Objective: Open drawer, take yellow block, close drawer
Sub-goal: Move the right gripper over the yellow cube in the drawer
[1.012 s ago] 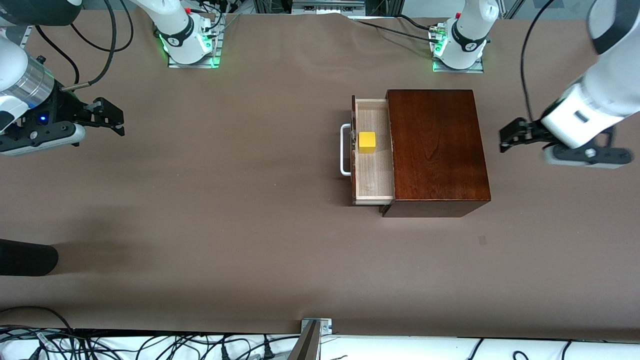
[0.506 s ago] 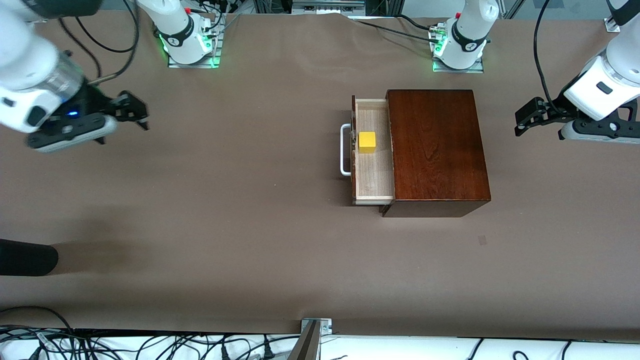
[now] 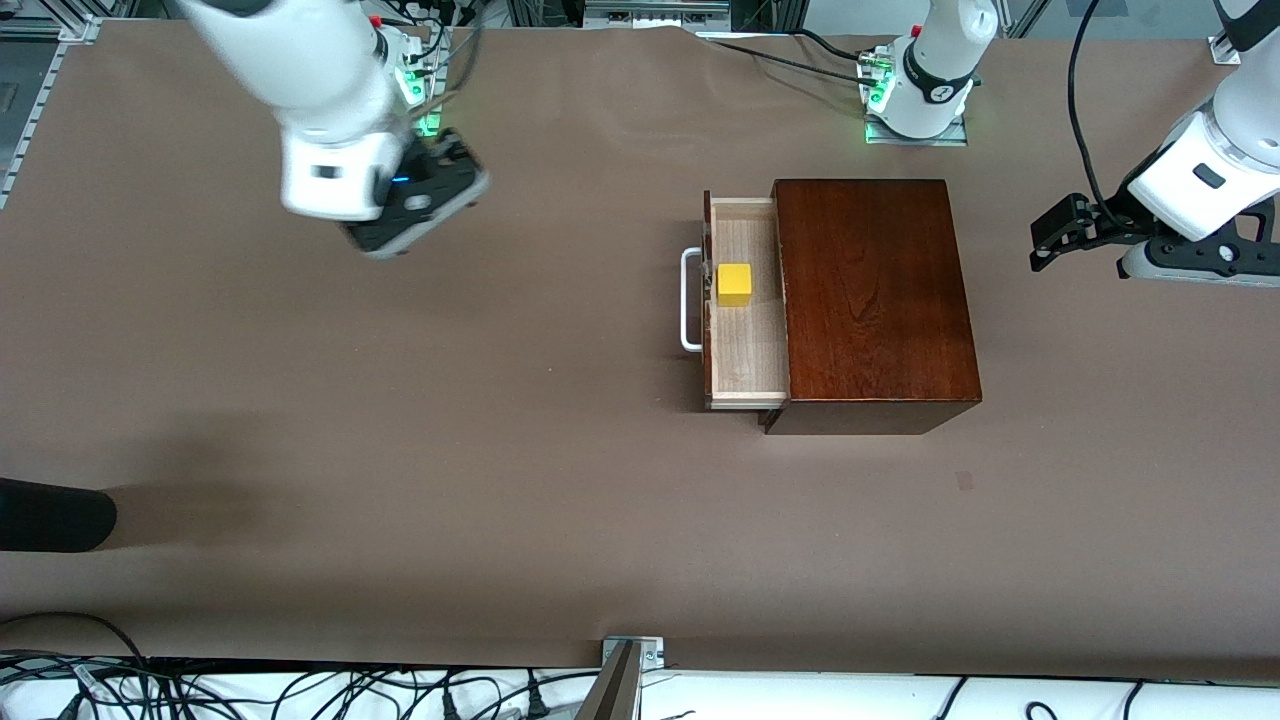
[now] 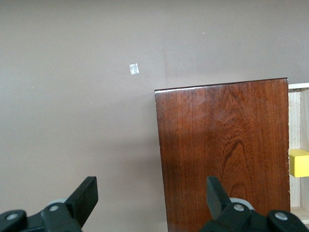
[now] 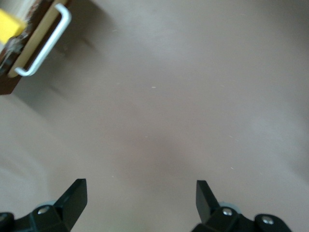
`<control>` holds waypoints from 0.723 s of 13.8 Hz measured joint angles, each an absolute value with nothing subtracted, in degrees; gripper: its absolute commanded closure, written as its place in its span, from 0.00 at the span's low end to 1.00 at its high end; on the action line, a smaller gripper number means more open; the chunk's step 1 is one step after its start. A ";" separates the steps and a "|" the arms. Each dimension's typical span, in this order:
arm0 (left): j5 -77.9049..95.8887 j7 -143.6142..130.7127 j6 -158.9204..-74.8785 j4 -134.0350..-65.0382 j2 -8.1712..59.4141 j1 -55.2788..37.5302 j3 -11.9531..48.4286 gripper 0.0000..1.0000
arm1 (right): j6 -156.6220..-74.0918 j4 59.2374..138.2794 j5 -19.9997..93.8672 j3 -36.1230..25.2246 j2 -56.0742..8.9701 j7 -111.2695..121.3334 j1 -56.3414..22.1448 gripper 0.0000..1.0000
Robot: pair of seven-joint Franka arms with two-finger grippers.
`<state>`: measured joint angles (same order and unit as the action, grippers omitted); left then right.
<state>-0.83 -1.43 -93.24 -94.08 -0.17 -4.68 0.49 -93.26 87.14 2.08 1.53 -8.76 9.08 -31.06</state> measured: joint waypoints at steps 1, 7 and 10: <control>-0.83 -1.42 -93.23 -94.11 -0.14 -4.53 0.37 0.00 | -94.16 87.13 2.10 1.61 -9.65 9.27 -33.34 0.00; -0.83 -1.32 -93.23 -94.13 0.05 -4.39 0.16 0.00 | -106.43 87.00 2.08 1.98 -16.75 9.90 -47.56 0.00; -0.83 -1.31 -93.23 -94.13 0.10 -4.40 0.16 0.00 | -112.62 84.01 1.73 1.96 -23.05 12.74 -53.39 0.00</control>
